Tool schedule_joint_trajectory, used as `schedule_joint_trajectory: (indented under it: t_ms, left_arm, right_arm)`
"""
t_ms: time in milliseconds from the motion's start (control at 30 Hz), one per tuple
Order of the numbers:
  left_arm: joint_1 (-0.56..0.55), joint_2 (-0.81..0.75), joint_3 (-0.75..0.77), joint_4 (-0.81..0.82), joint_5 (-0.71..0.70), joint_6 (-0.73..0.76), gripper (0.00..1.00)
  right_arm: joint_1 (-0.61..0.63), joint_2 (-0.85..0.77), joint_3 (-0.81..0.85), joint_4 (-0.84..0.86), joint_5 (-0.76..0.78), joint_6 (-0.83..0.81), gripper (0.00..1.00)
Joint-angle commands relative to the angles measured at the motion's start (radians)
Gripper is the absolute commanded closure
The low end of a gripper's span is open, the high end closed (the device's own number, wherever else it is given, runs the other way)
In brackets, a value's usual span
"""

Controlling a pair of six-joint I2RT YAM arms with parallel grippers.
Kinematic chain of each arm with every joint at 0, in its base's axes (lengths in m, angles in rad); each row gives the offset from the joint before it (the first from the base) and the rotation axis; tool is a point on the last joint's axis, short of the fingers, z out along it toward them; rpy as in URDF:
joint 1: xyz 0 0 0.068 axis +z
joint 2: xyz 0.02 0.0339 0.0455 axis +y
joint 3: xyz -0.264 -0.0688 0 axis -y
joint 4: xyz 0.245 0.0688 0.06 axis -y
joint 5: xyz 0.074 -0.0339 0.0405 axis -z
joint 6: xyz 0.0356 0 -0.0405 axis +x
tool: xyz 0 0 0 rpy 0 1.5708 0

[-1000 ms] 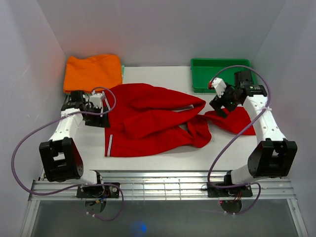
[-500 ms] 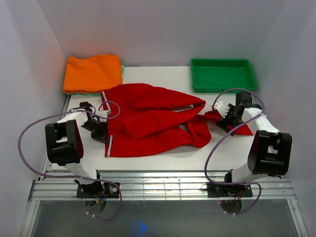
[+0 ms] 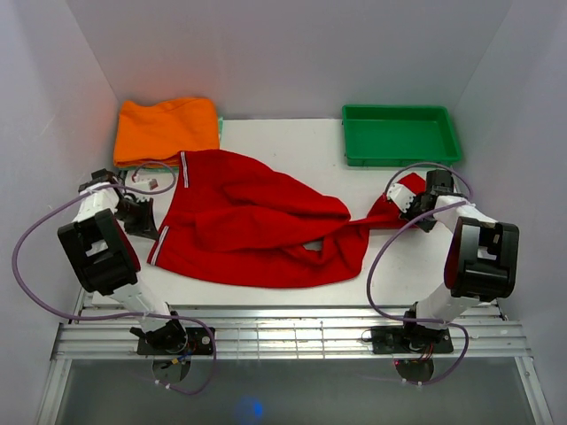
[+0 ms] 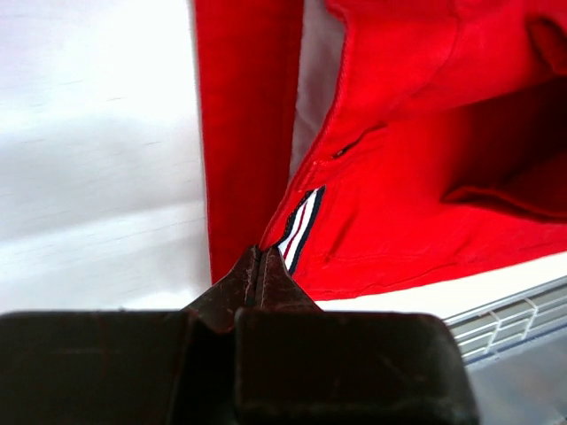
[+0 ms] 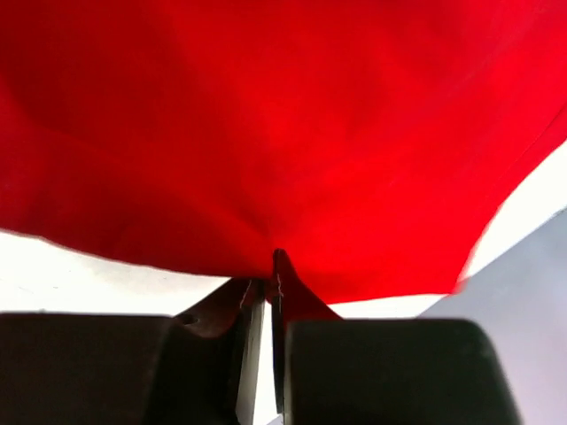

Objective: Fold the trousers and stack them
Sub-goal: Flatten the trousers out

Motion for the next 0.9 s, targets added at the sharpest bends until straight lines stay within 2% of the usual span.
schedule_joint_trajectory:
  t_ms: [0, 167, 333, 400, 500, 633, 667, 733, 867]
  left_arm:
    - [0.059, 0.006, 0.062, -0.008, -0.035, 0.065, 1.0]
    - [0.135, 0.009, 0.067, -0.004, -0.043, 0.082, 1.0]
    - [0.163, 0.007, 0.036, 0.022, -0.041, 0.077, 1.0]
    - [0.163, 0.004, 0.021, 0.04, -0.046, 0.073, 1.0]
    - [0.168, 0.006, 0.007, 0.056, -0.051, 0.07, 1.0]
    - [0.177, 0.0, -0.008, 0.07, -0.06, 0.073, 1.0]
    - [0.18, -0.003, -0.008, 0.073, -0.06, 0.073, 1.0]
    - [0.185, -0.014, -0.008, 0.085, -0.061, 0.07, 1.0]
    - [0.194, -0.025, -0.015, 0.1, -0.075, 0.071, 1.0]
  right_arm:
    - [-0.04, -0.024, -0.012, -0.052, -0.034, -0.082, 0.92]
    - [-0.147, -0.184, -0.035, -0.256, -0.106, -0.263, 0.92]
    - [-0.213, -0.293, -0.081, -0.43, -0.019, -0.481, 0.92]
    - [-0.233, -0.299, -0.055, -0.482, -0.002, -0.509, 0.92]
    - [-0.265, -0.252, 0.071, -0.657, 0.013, -0.517, 0.92]
    - [-0.274, -0.163, 0.287, -0.934, -0.046, -0.475, 0.92]
    - [-0.274, -0.154, 0.298, -0.941, -0.037, -0.456, 0.92]
    - [-0.277, -0.178, 0.269, -0.939, 0.018, -0.524, 0.92]
    - [-0.287, -0.229, 0.292, -0.939, 0.024, -0.604, 0.92]
